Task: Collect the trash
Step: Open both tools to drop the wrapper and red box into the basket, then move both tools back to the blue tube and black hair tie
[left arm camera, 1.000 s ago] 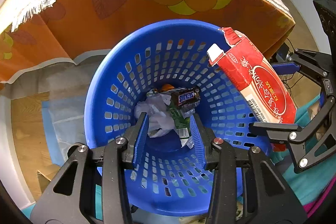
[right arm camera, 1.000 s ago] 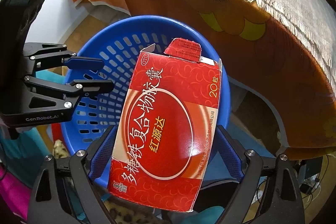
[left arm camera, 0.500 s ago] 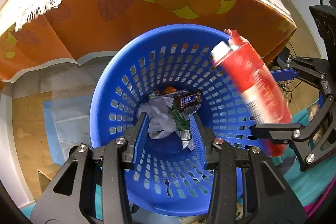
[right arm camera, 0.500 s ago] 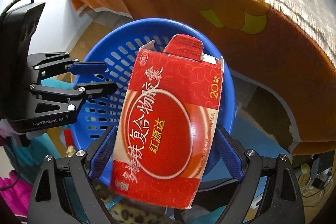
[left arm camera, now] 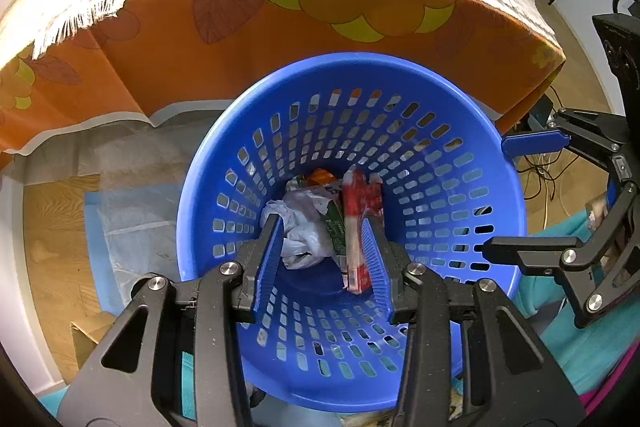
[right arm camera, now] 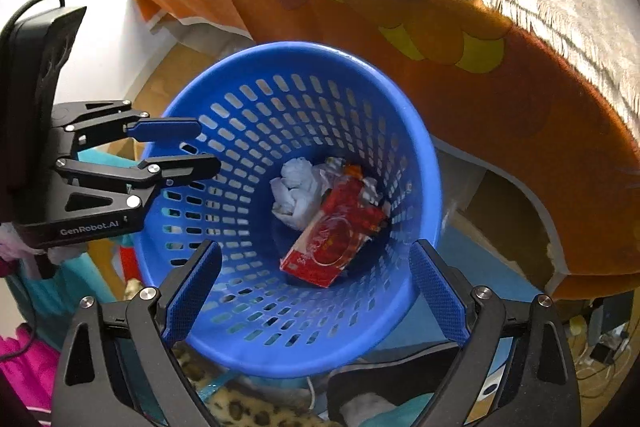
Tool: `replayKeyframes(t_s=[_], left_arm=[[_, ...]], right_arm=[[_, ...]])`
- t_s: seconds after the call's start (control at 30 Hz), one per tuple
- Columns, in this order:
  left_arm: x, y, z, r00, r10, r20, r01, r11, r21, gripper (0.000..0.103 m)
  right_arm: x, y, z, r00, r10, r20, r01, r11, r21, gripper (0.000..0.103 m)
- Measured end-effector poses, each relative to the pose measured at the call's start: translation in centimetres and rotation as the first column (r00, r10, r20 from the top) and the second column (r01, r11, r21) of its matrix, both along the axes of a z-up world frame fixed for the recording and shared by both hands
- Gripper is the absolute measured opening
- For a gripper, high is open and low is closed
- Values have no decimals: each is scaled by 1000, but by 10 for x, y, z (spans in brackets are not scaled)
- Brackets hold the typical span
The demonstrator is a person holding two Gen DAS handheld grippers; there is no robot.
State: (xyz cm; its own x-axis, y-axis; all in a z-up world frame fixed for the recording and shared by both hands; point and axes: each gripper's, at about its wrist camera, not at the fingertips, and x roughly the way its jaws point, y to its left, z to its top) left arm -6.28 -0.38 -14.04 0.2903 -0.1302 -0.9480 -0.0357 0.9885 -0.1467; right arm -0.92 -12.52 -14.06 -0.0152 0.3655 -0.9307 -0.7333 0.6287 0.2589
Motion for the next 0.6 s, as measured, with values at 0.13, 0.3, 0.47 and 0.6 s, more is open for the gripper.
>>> replayKeyframes(t_s=[0.13,0.3,0.47,0.6], left_arm=[[2,3,3,1000,5,5,-5,1000,-6,41],[6,3,13,1000,10,30,-10,1000,-3,41],[14,3,30,997,7,75,-8,1000,6,41],[22,1,44,994,3,109,-4,1000,10,41]], right_arm=[[1,-2,9,998,-21,65,21,1000,-3,95],[6,-7,17,994,-44,98,44,999,5,95],[7,-3,26,989,-32,148,32,999,-2,95],[6,0,34,976,-23,218,25,1000,-9,95]])
